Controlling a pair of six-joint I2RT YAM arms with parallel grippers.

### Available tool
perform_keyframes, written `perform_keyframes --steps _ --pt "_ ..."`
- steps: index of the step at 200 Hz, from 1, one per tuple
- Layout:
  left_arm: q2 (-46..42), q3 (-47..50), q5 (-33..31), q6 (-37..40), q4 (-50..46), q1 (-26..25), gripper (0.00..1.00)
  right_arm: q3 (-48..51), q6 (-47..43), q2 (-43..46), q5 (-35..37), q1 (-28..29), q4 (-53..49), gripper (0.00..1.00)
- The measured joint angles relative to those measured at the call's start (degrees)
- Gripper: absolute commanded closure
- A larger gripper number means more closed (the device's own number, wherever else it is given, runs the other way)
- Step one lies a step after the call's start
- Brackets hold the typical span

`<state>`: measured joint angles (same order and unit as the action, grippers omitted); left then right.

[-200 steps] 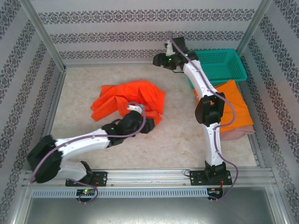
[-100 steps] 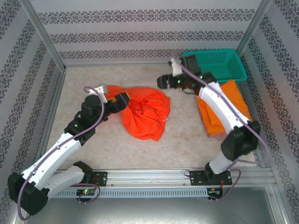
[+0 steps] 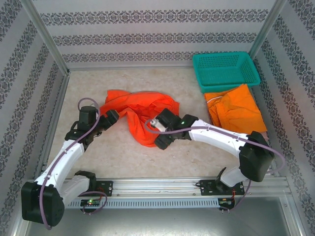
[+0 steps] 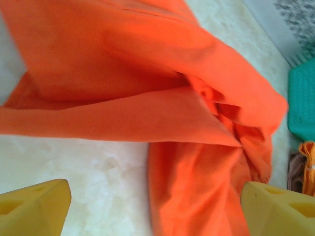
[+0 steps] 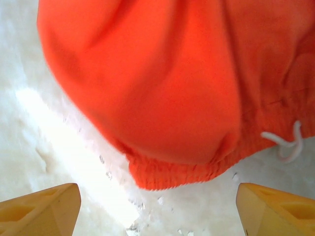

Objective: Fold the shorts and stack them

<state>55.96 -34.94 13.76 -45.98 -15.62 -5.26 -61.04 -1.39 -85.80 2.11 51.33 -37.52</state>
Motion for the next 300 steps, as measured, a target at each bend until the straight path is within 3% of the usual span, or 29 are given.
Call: perform_keyframes --steps 41,99,151,188,250,282,300 --pt "-2.14 6.99 3.06 -6.67 0.72 7.65 0.15 1.29 -1.20 -2.27 5.77 3.32 -0.52 0.27" --pt "0.61 8.92 5.14 -13.88 5.64 11.76 0.21 1.16 -0.66 -9.38 8.70 5.29 -0.85 0.31" --pt "8.63 9.22 6.51 -18.82 13.77 12.57 0.31 -0.07 0.15 -13.86 9.51 6.21 -1.49 0.33" --pt "15.32 9.09 7.04 -20.70 19.12 12.57 0.44 -1.55 1.11 -16.31 10.60 6.21 -2.27 0.50" --pt "24.68 6.54 8.37 -21.59 25.27 13.00 1.00 -2.60 1.62 -17.38 13.68 6.21 -2.97 0.88" --pt "23.54 3.58 8.28 -19.32 24.81 14.40 1.00 -2.60 0.66 -15.63 17.27 5.64 -3.21 0.99" --pt "19.63 0.81 7.50 -16.90 21.55 15.56 1.00 -2.56 -0.37 -12.50 18.88 4.20 -3.48 1.00"
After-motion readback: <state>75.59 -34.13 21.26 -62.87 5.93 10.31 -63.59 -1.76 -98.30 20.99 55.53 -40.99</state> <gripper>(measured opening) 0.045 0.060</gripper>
